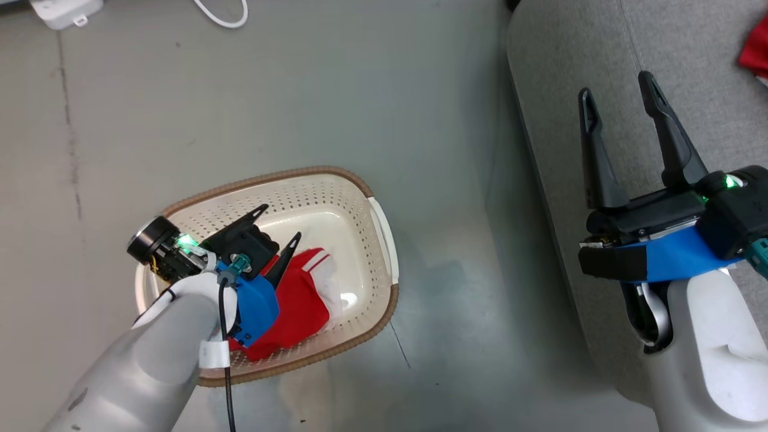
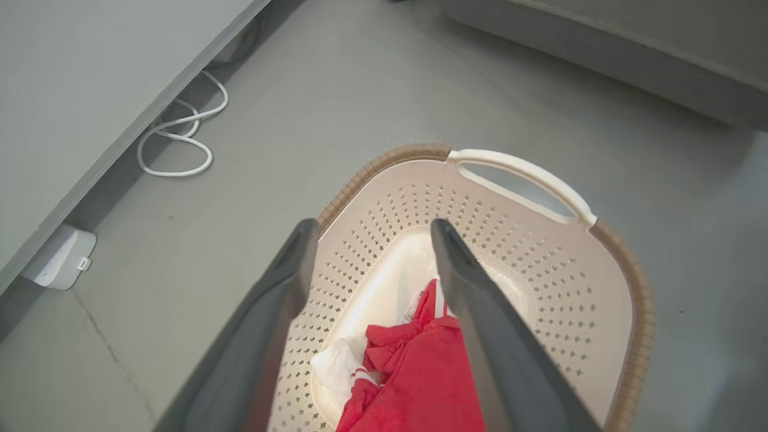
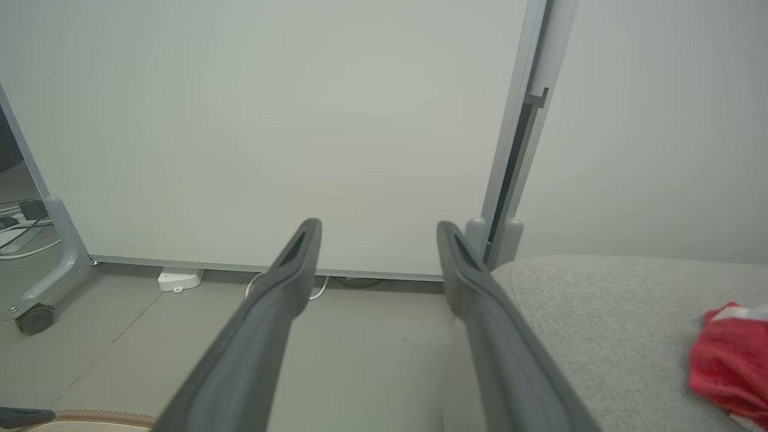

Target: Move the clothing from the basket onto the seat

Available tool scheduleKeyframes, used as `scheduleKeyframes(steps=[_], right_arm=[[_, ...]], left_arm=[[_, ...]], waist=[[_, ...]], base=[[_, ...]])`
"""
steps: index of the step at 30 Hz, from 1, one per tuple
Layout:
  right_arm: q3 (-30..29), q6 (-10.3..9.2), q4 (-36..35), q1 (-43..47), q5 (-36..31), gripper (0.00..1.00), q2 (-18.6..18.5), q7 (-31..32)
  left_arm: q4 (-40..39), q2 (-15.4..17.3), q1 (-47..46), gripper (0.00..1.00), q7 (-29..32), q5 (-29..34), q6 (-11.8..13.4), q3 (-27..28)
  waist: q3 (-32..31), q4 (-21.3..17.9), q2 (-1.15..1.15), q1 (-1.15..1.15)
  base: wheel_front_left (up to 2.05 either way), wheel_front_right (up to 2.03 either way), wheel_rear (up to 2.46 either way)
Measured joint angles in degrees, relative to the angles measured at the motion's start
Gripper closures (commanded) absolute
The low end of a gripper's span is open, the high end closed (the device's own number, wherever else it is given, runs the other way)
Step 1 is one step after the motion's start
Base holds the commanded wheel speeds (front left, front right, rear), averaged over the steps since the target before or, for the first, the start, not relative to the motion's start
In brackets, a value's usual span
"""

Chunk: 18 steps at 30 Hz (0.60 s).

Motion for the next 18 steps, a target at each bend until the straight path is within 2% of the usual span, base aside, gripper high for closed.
scheduleKeyframes(steps=[4,10,14,18], right_arm=[[0.6,0.00,-0.6,-1.8,-0.4,0.00,0.2,0.0],[1.3,0.00,-1.9,-4.9,-0.9,0.00,0.4,0.0],[1.5,0.00,-3.3,-7.5,-1.4,0.00,0.1,0.0],[1.5,0.00,-4.3,-9.5,-1.6,0.00,-0.1,0.0]], left_arm=[[4.4,0.5,-4.1,0.00,0.4,-1.3,0.0,-7.4],[9.2,1.6,-9.1,0.00,4.8,-4.7,0.0,-17.0],[11.5,2.6,-12.8,0.00,9.9,-6.5,0.0,-20.8],[12.2,2.9,-14.8,0.00,13.7,-6.5,0.0,-21.9]], waist=[[3.9,-1.4,0.00,-0.01],[9.8,-3.2,0.00,0.00],[14.7,-4.5,0.00,0.00],[18.5,-5.3,0.00,0.00]], base=[[0.00,0.00,0.00],[0.00,0.00,0.00],[0.00,0.00,0.00],[0.00,0.00,0.00]])
